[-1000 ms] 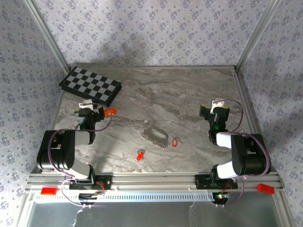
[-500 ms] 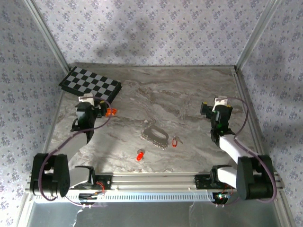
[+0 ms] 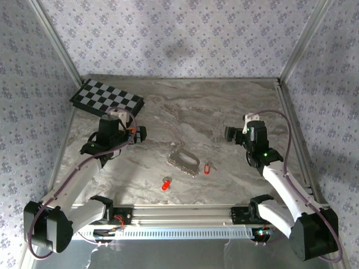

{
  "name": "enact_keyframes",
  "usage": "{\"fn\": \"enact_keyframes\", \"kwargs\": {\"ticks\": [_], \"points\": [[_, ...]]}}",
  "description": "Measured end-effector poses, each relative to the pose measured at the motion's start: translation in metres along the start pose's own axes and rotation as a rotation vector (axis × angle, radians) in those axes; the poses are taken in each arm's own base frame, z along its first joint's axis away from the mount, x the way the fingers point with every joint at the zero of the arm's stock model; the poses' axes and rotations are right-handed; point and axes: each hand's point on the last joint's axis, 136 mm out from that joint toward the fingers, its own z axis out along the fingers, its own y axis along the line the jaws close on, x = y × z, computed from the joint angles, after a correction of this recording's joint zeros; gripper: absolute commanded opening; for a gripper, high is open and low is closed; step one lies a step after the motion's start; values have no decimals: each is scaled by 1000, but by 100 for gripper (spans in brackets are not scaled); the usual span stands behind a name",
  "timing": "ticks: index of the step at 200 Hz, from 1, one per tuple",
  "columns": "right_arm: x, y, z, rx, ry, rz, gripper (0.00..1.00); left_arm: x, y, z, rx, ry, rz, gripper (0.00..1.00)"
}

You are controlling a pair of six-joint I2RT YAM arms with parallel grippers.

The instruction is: Put the keys on the keyring

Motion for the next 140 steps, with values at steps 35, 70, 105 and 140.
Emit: {"fn": "enact_keyframes", "kwargs": {"ticks": [35, 70, 105, 140], "points": [[11, 33, -10, -108, 92, -54, 99, 25, -44, 6, 158, 145, -7, 100], [37, 45, -15, -156, 202, -60, 100, 56, -61, 23, 215, 286, -42, 100], [56, 59, -22, -211, 281, -39, 100, 77, -69, 38, 230, 378, -50, 100], [68, 83, -29, -327, 329, -45, 100, 94, -69, 57, 234, 449, -60, 94]]}}
